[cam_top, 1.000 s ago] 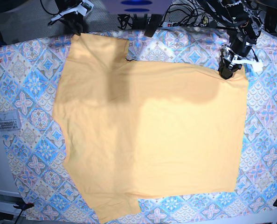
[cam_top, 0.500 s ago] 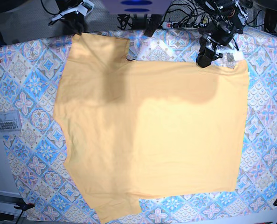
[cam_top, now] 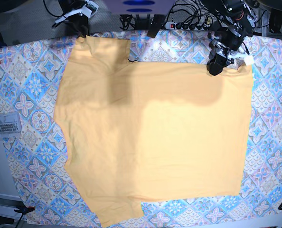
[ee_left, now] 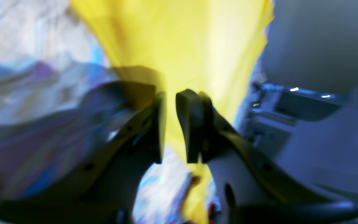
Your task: Fold the T-shirt properly
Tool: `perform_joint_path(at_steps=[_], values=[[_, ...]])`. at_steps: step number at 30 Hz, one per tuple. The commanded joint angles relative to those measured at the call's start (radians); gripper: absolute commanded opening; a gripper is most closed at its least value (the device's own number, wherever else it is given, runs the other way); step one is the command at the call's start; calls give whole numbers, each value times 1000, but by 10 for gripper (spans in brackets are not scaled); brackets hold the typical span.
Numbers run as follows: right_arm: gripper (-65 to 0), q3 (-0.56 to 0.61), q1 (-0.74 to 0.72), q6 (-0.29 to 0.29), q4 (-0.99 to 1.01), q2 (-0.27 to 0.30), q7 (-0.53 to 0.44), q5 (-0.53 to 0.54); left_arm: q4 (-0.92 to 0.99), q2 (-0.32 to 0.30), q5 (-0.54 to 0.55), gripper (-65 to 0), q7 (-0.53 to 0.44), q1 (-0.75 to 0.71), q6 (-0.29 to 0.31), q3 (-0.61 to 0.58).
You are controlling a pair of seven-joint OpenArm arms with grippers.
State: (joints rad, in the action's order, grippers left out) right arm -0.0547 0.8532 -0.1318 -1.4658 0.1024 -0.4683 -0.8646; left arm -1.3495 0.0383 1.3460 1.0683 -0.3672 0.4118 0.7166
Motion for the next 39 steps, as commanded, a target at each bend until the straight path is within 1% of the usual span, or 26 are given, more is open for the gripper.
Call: perform_joint_path(at_steps=[1, 2, 4, 6, 9, 11, 13, 16, 21, 27, 30, 32, 35, 37, 39], values=[[-650, -3, 15, -12, -9, 4, -19, 8, -17, -8, 34, -550, -1, 6, -18, 2], [-650, -3, 15, -12, -9, 4, -19, 8, -18, -10, 48, -550, -1, 7, -49, 2], [-650, -3, 15, -12, -9, 4, -19, 8, -35, -19, 62, -550, -7, 9, -86, 4], [-650, -3, 15, -12, -9, 4, -19, 8, -46, -19, 65, -550, -6, 7, -103, 19], [-650, -3, 15, -12, -9, 4, -19, 8, -46, -10, 66, -550, 3, 7, -129, 80], [-650, -3, 15, -12, -9, 4, -17, 8, -46, 15, 66, -550, 3, 3, -170, 116], [-650, -3, 15, -12, -9, 4, -17, 8, -63, 19, 66, -550, 17, -10, -221, 140], [-650, -1, 15, -12, -9, 4, -17, 6, -80, 21, 66, -550, 14, -11, -261, 145], [-650, -1, 15, -12, -9, 4, -17, 6, -75, 19, 62, -550, 14, 12, -324, 214], [-650, -1, 15, -12, -9, 4, -17, 6, -71, 10, 57, -550, 14, 29, -348, 240], [-650, -1, 15, -12, -9, 4, -17, 6, -63, 4, 3, -546, 11, 33, -353, 243], [-650, -1, 15, -12, -9, 4, -17, 6, -18, -2, -9, -545, -9, 50, -353, 243], [-650, -1, 15, -12, -9, 4, -19, 6, 72, -41, -10, -543, -24, 67, -353, 240], [-650, -1, 15, -12, -9, 4, -19, 6, 100, -44, -12, -542, -27, 81, -351, 240], [-650, -1, 16, -12, -9, 4, -19, 6, 112, -51, -13, -527, -27, 87, -351, 237]])
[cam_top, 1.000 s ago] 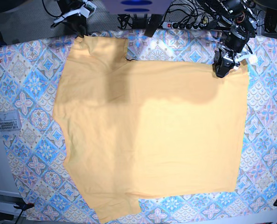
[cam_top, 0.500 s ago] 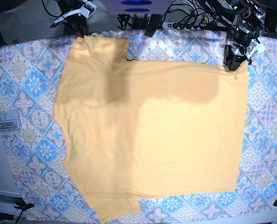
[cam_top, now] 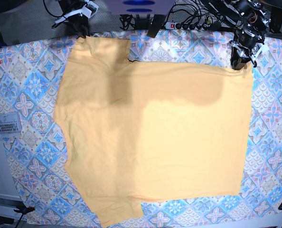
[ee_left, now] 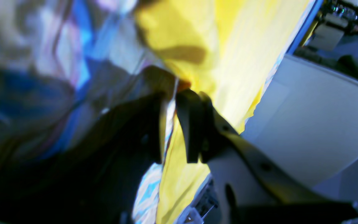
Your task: Fold the T-shirt properly
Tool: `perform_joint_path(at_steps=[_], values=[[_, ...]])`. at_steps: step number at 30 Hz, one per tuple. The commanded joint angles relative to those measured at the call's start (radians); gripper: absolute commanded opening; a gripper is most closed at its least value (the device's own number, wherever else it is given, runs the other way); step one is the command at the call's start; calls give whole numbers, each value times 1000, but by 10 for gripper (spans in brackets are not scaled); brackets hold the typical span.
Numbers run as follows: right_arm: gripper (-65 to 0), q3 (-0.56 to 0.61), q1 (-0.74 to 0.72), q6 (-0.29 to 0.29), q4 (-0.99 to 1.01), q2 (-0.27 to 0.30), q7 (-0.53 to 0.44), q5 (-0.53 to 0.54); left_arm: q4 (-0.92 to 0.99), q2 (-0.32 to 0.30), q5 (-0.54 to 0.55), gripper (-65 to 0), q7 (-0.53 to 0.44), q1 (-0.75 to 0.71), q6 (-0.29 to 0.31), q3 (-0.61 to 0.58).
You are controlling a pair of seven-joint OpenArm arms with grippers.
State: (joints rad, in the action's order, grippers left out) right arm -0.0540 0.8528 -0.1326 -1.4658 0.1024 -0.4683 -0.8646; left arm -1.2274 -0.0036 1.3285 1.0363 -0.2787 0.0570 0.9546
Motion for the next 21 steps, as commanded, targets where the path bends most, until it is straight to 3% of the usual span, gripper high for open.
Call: perform_joint_path(at_steps=[1, 3, 7, 21], values=[[-650, -2, 16, -11, -9, 4, -19, 6, -10, -14, 4, -508, 5, 0, 4, -3], [-650, -2, 16, -11, -9, 4, -19, 6, -15, -14, 3, -456, 9, 17, 4, -3], [-650, -2, 16, -11, -9, 4, -19, 6, -16, -17, 3, -417, 5, 23, 4, 0], [-650, -2, 16, -11, -9, 4, -19, 6, -12, -17, 6, -418, 5, 63, 1, 2]])
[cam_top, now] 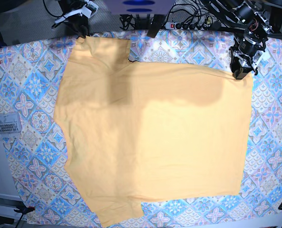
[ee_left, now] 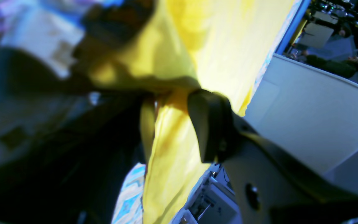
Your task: Fold the T-shirt properly
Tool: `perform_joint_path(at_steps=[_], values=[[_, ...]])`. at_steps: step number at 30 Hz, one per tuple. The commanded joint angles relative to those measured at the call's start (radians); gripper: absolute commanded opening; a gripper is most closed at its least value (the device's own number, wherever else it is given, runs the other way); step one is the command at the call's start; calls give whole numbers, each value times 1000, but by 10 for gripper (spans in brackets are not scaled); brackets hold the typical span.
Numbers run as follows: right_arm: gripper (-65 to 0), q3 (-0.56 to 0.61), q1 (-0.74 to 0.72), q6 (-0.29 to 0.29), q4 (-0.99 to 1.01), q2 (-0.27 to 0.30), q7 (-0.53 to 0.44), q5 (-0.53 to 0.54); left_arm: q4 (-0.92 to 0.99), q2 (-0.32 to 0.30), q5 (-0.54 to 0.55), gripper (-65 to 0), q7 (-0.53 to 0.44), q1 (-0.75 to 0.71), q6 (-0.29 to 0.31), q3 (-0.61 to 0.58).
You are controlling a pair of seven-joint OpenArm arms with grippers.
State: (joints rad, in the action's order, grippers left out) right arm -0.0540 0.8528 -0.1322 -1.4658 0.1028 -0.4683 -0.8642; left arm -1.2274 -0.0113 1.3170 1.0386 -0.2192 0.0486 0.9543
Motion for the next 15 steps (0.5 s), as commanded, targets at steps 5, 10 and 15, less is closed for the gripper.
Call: perform_joint_path(at_steps=[5, 10, 15], values=[[-650, -2, 15, -11, -9, 4, -19, 6, -12, -11, 16, -422, 1, 28, 9, 4], [-650, -2, 15, -11, -9, 4, -19, 6, -12, -11, 17, -422, 2, 37, 9, 4], [-650, -2, 15, -11, -9, 4, -19, 6, -10, -11, 16, -423, 1, 57, 9, 4]])
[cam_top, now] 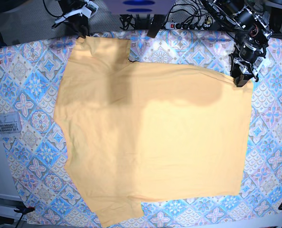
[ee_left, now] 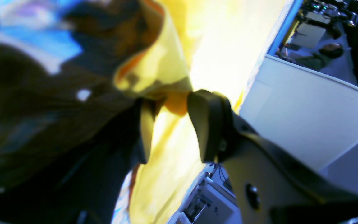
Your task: Fold the T-shirt properly
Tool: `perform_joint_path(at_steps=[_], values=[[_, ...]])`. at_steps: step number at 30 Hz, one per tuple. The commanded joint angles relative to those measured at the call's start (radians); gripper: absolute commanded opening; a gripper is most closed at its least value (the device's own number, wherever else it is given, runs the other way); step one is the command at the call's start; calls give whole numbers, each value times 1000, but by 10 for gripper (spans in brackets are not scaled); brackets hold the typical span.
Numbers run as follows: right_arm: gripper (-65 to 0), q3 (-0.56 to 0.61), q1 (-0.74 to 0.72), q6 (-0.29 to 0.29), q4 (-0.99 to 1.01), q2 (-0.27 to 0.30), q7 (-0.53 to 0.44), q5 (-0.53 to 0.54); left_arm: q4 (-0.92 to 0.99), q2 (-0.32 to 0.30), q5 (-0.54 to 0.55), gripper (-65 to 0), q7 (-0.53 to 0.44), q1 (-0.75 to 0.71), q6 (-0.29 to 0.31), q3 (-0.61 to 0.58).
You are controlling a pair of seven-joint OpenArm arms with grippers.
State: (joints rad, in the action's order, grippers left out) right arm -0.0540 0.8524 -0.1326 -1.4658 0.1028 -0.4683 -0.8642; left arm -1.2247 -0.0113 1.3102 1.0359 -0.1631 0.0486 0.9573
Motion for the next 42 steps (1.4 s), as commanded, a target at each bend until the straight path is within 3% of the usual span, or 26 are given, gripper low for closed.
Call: perform_joint_path(at_steps=[1, 8, 12, 14, 17, 20, 22, 32, 34, 38, 42], values=[[-650, -2, 15, -11, -9, 4, -19, 6, -10, -11, 21, -423, 4, 3, 9, 1], [-650, -2, 15, -11, -9, 2, -19, 7, 196, -65, 25, -423, 4, 32, 10, 1], [-650, -2, 15, -11, -11, 2, -19, 7, 216, -83, 29, -430, 4, 33, 18, 1], [-650, -2, 15, -11, -11, 2, -19, 7, 216, -83, 29, -485, 5, 33, 18, -1], [-650, -2, 15, -11, -11, 2, -19, 7, 216, -83, 29, -645, 13, 33, 29, -4], [-650, -2, 15, -11, -11, 2, -19, 7, 216, -83, 27, -650, 31, 26, 124, -5], [-650, -2, 15, -11, -11, 2, -19, 7, 214, -83, 25, -650, 68, 23, 156, 1], [-650, -4, 18, -11, -11, 2, -20, 6, -54, -52, 29, -650, 80, -143, 167, -4], [-650, -4, 20, -11, -11, 2, -39, 6, -59, -52, 30, -650, 80, -163, 170, -4], [-650, -28, 40, -11, -11, 2, -102, 9, -59, -54, 25, -650, 80, -204, 230, -4], [-650, -42, 61, -11, -11, 2, -126, 9, -62, -55, 29, -650, 82, -244, 236, -4]])
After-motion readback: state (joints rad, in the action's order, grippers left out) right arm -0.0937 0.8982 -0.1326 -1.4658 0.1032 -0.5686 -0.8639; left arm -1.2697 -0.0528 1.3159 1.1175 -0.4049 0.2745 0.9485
